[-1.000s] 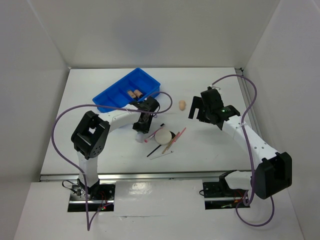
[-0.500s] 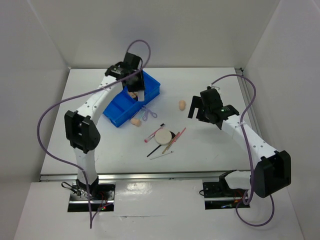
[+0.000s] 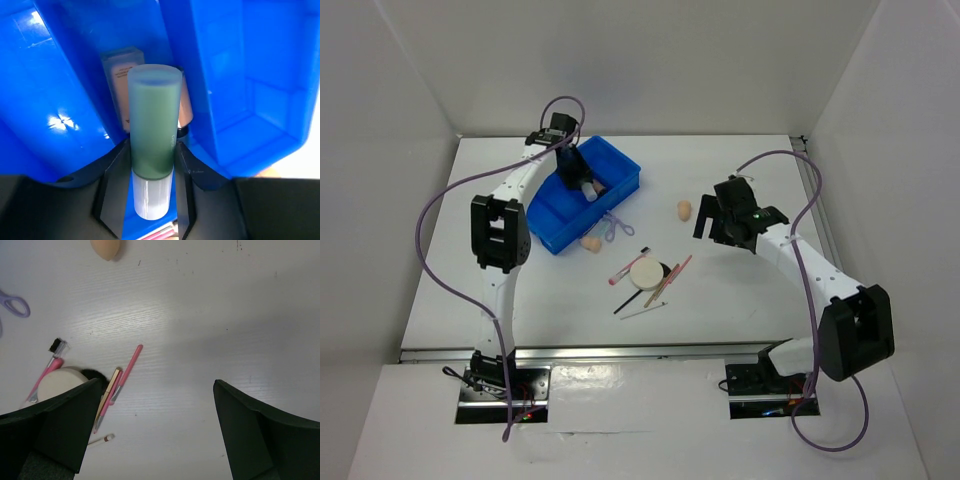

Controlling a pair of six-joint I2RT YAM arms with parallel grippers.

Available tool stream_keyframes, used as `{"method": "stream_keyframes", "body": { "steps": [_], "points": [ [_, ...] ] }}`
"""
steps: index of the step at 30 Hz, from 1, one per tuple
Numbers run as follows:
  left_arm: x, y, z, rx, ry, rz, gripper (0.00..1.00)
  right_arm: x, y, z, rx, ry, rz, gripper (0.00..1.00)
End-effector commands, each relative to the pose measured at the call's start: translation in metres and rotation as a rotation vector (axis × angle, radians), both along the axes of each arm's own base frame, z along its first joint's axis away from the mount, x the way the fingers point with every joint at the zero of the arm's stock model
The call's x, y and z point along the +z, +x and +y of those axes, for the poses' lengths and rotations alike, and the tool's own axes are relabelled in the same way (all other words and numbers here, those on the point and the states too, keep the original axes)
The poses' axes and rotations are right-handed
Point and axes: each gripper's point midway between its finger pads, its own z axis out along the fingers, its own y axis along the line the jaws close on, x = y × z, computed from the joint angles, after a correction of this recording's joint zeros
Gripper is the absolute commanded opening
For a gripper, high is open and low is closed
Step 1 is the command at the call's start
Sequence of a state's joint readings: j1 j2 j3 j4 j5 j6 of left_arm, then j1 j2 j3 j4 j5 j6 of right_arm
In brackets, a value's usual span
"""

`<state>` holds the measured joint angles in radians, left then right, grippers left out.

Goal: Organize the makeup

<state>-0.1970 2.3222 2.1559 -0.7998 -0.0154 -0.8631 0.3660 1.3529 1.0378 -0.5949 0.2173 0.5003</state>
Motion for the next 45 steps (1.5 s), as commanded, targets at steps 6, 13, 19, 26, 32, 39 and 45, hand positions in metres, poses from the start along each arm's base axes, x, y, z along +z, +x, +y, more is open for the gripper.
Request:
{"method": "stream_keyframes", "body": {
  "steps": [6,13,19,26,32,39,45],
  "points": [
    [0.056,0.023,-0.015,-0.033,-0.101,-0.164,0.88,0.018,0.016,0.002,-0.019,0.013,-0.056,1.0],
    [0.123,-0.012,-0.031,-0.138,-0.004,-0.3,0.71,0.026,0.011,0.0,-0.019,0.023,-0.082,1.0],
    [0.113,-0.082,-0.071,-0.367,0.158,-0.285,0.6,0.029,0.004,-0.001,-0.012,0.039,-0.099,1.0],
    [0.026,-0.175,-0.079,-0.45,0.409,-0.039,0.69,0.029,-0.003,0.0,0.0,0.056,-0.107,1.0],
    [-0.018,-0.197,-0.057,-0.408,0.433,0.054,0.77,0.035,-0.006,-0.001,0.0,0.063,-0.125,1.0],
    [-0.037,-0.175,-0.044,-0.301,0.429,0.066,0.75,0.031,-0.008,-0.002,0.0,0.06,-0.117,1.0],
    [-0.056,-0.156,-0.046,-0.273,0.465,0.09,0.68,0.03,-0.008,0.0,0.006,0.063,-0.106,1.0]
  ]
}}
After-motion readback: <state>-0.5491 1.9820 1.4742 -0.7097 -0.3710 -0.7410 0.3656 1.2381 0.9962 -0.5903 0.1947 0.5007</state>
